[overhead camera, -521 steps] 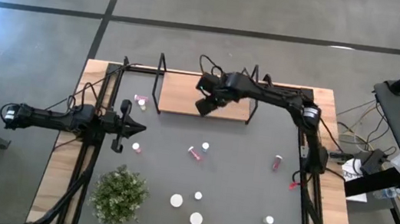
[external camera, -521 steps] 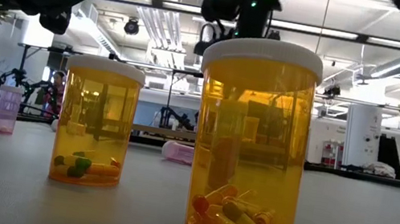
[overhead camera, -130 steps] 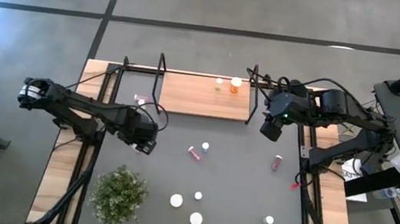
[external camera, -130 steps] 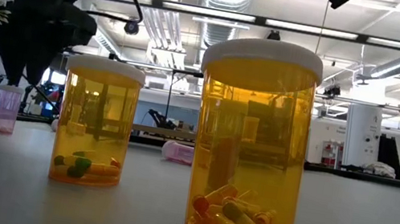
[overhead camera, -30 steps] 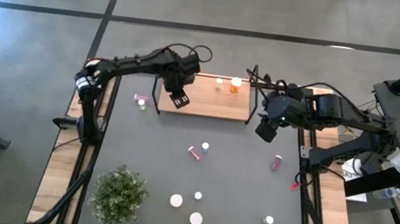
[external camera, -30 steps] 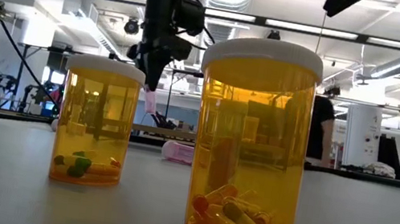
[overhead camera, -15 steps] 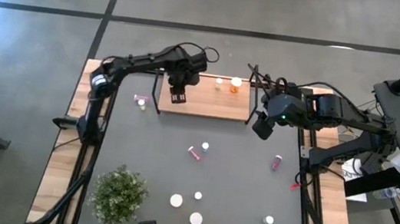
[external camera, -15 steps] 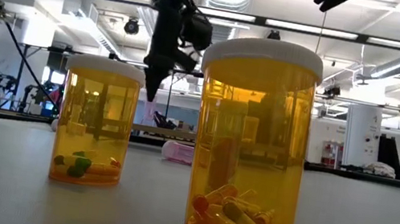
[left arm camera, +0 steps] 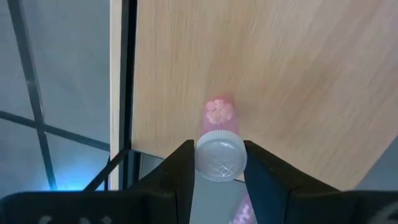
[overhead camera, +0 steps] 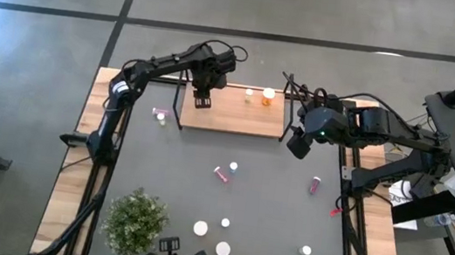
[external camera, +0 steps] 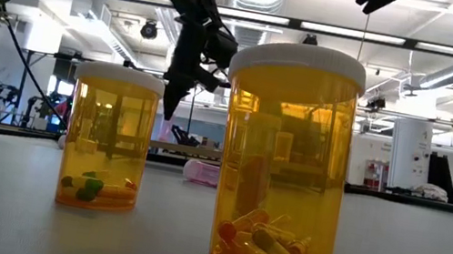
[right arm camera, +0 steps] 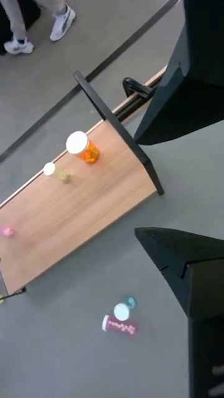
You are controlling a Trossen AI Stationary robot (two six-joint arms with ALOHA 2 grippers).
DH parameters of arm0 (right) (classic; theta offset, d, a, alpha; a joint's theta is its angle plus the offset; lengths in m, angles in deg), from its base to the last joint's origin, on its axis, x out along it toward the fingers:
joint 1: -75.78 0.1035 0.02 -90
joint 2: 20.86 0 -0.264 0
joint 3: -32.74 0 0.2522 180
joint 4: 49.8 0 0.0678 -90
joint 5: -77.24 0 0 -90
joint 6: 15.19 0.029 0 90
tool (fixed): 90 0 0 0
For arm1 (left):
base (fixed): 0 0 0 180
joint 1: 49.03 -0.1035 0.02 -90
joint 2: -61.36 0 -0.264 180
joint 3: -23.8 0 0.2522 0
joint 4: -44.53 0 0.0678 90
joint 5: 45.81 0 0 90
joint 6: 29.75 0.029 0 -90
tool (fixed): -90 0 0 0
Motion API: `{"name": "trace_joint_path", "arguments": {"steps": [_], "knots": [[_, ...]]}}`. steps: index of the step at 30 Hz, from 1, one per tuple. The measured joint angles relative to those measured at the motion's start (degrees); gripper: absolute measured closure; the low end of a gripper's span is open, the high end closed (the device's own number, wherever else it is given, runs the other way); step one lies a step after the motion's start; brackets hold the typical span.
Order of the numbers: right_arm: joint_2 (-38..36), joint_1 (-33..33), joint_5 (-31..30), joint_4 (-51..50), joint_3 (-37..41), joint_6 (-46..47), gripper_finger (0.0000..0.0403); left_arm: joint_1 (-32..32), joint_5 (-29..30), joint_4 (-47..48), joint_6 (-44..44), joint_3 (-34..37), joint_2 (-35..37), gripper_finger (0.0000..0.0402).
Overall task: Pick and place medicine bottles onto shelf by color
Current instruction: Put the middle left pink pill bottle on the shelf
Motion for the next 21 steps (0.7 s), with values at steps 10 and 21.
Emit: {"name": "trace_joint_path", "arguments": {"steps": [10, 21], "knots": [[0.00, 0.01, 0.07, 0.00, 0.00, 0.09, 0.0184, -1.05, -2.48, -3.65, 1.69, 0.21, -0.22, 0.0301], [0.00, 0.00, 0.06, 0.02, 0.00, 0.61, 0.0184, -2.67, -2.72, -5.25, 1.82, 0.25, -0.22, 0.0301]]}}
